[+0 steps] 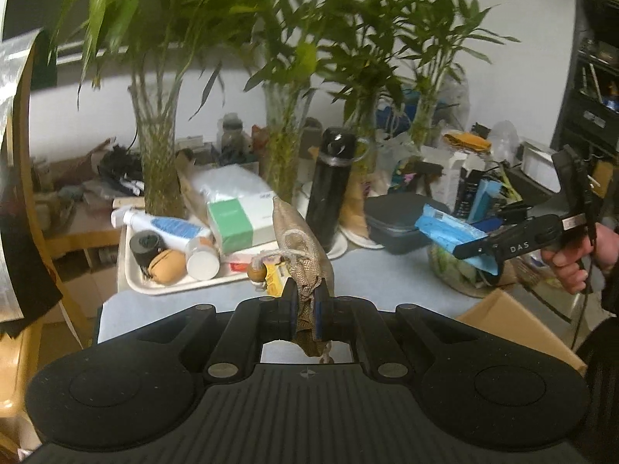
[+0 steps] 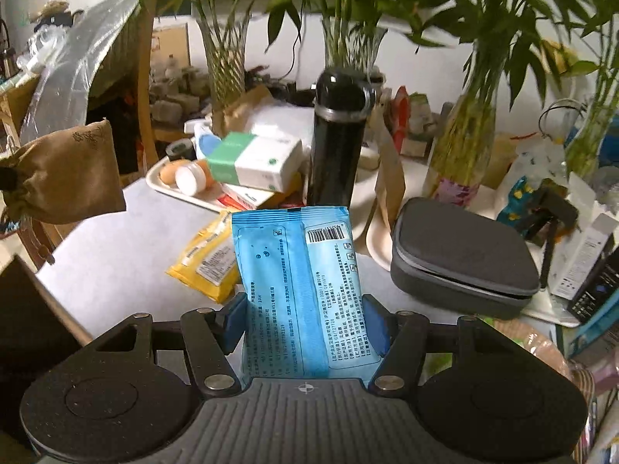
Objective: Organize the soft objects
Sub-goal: 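Carry the pouch into the box with the left tool while the right tool carries the blue packet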
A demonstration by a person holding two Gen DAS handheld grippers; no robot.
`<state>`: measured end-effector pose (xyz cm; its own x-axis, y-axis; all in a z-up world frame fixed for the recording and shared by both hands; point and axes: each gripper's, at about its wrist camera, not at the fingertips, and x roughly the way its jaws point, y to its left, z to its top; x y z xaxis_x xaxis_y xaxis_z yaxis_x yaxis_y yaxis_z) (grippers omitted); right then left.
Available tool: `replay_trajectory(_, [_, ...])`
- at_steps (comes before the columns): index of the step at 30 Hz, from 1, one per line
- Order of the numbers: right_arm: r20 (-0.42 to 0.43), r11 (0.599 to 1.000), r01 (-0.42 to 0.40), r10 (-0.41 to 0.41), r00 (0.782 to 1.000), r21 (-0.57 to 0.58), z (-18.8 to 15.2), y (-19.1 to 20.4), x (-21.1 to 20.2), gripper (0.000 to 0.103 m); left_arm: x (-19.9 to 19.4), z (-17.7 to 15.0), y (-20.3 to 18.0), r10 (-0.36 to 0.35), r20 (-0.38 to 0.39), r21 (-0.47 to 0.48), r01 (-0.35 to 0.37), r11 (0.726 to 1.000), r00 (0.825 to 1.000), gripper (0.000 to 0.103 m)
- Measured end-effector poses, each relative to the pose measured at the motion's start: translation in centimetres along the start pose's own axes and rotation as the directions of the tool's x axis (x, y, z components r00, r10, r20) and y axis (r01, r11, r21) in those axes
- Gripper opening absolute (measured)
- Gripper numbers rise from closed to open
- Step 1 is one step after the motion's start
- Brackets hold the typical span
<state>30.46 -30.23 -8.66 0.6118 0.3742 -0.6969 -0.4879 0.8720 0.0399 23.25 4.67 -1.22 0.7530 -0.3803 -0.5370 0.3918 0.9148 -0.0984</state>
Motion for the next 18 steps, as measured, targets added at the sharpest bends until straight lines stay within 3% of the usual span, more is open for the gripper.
replay_trajectory(18, [0.100, 1.000, 0.000, 0.001, 0.995, -0.005, -1.8, 3.1, -9.6, 0.064, -6.8, 1.0, -8.9, -0.089, 0.037, 0.101, 0.085, 0.991, 0.995, 0.008])
